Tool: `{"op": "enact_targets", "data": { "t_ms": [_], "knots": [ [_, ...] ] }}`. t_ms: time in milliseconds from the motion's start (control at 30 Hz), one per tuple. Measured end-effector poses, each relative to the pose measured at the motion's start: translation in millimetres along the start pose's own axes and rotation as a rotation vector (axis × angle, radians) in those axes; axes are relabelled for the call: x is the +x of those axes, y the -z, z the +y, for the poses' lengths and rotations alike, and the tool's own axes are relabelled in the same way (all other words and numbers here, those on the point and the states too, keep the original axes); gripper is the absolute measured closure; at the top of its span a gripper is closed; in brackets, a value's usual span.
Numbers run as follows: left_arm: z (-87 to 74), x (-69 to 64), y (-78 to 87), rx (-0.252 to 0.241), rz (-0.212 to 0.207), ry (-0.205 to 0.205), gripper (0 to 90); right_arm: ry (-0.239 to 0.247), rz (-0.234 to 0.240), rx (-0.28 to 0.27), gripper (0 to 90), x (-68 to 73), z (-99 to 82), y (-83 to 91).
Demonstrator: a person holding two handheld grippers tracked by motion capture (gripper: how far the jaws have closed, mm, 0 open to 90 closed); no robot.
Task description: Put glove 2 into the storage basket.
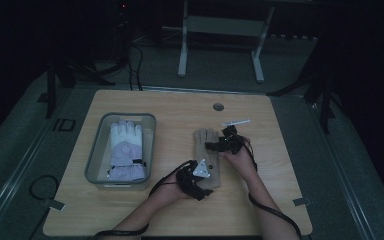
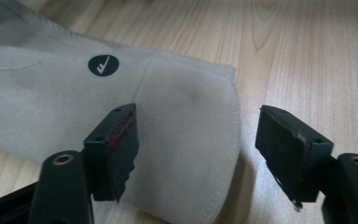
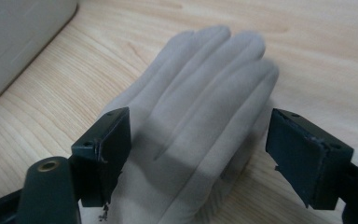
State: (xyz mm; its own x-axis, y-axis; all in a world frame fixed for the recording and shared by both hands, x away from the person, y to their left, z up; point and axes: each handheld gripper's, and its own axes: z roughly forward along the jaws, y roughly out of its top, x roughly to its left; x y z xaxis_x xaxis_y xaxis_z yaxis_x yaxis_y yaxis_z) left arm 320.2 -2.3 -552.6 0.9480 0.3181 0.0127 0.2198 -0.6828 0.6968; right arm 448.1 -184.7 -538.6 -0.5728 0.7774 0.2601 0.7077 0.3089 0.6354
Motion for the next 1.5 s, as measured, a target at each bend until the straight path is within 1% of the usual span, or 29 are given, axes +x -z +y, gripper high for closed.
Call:
{"op": "enact_targets", "data": {
  "t_ms": [33,67,133,167,200,233,300,400,433,467,500,567,733,833,867,900,933,1000,1067,1100,1167,1267,1300,1367,1400,1433,1500],
  "knots": [
    [-0.3,1.6,0.6,0.002,-0.002,-0.005,34.5,0.000,0.000,0.000,24.0,0.0,0.0,0.0],
    [-0.9,3.0,0.7,-0.006,-0.009,0.005,35.8,-0.007,0.009,0.010,24.3,-0.8,-0.5,-2.8],
    [-2.5,5.0,0.4,-0.007,-0.015,0.009,36.9,-0.008,0.008,0.021,24.8,-1.4,-1.2,-5.4],
    [-3.1,5.1,0.2,-0.006,-0.013,0.004,37.9,0.001,0.017,0.030,27.3,-1.2,-3.2,-9.7],
    [-3.7,4.6,-0.4,-0.009,-0.011,0.005,38.3,0.011,0.015,0.029,29.6,-0.4,-3.6,-9.7],
    [-4.1,4.4,-0.6,-0.009,-0.010,0.003,38.3,0.013,0.019,0.030,33.7,0.2,-3.9,-9.6],
    [-4.6,4.3,-0.6,-0.007,-0.003,-0.004,39.0,0.000,0.052,0.039,45.4,1.3,-4.1,-9.4],
    [-4.0,2.6,-1.3,0.004,0.012,-0.015,40.0,0.003,0.072,0.049,57.0,4.6,-4.7,-9.5],
    [-3.6,1.5,-1.6,0.010,0.020,-0.025,40.7,0.023,0.063,0.044,60.1,6.9,-4.8,-8.5],
    [-3.4,0.1,-2.0,0.013,0.029,-0.031,40.8,0.054,0.042,0.038,62.0,10.7,-5.0,-7.3],
    [-3.4,-0.6,-2.2,0.016,0.039,-0.040,41.4,0.074,0.023,0.037,63.0,14.0,-4.9,-6.2],
    [-2.8,-1.0,-2.2,0.021,0.046,-0.039,42.8,0.097,-0.002,0.031,64.0,18.0,-4.7,-4.9],
    [1.1,-0.7,-1.8,0.047,0.065,-0.039,50.2,0.128,-0.035,0.031,64.4,23.5,-3.6,-3.2],
    [2.5,0.1,-1.6,0.056,0.092,-0.035,59.2,0.135,-0.046,0.030,65.0,25.9,-3.4,-2.9],
    [2.5,0.1,-1.6,0.056,0.092,-0.035,62.6,0.135,-0.046,0.030,65.0,25.9,-3.4,-2.9],
    [3.1,0.7,-1.6,0.060,0.113,-0.035,62.6,0.137,-0.046,0.028,65.2,26.4,-3.5,-2.7],
    [3.2,1.1,-1.4,0.061,0.116,-0.036,69.4,0.141,-0.052,0.025,65.8,27.5,-3.8,-2.3],
    [3.2,1.7,-1.1,0.054,0.119,-0.021,73.9,0.146,-0.054,0.020,66.2,28.9,-3.9,-1.2],
    [3.5,2.1,0.1,0.053,0.111,-0.008,75.6,0.155,-0.059,0.016,66.3,30.8,-3.0,0.2],
    [4.0,2.0,1.2,0.057,0.107,-0.006,76.2,0.152,-0.057,0.019,66.4,31.8,-2.3,1.2],
    [4.7,1.3,2.6,0.060,0.095,-0.001,77.1,0.163,-0.056,0.016,66.5,34.2,-0.9,3.3],
    [6.5,-0.8,4.9,0.067,0.098,-0.007,77.7,0.177,-0.047,0.013,66.5,38.4,1.5,6.7],
    [7.5,-1.6,6.2,0.076,0.105,-0.024,77.9,0.178,-0.046,0.008,66.5,39.7,2.4,8.1],
    [9.7,-2.6,9.2,0.092,0.103,-0.031,78.1,0.182,-0.041,0.005,66.5,42.9,4.6,11.6],
    [10.5,-3.0,11.0,0.090,0.104,-0.027,78.2,0.190,-0.040,0.004,66.5,44.9,5.7,13.2],
    [11.6,-2.9,13.5,0.100,0.101,-0.029,78.2,0.200,-0.045,0.003,66.5,47.3,6.8,14.9],
    [13.5,-3.2,18.7,0.101,0.102,-0.028,78.2,0.208,-0.037,-0.007,66.5,51.4,9.5,18.6]
  ]
}}
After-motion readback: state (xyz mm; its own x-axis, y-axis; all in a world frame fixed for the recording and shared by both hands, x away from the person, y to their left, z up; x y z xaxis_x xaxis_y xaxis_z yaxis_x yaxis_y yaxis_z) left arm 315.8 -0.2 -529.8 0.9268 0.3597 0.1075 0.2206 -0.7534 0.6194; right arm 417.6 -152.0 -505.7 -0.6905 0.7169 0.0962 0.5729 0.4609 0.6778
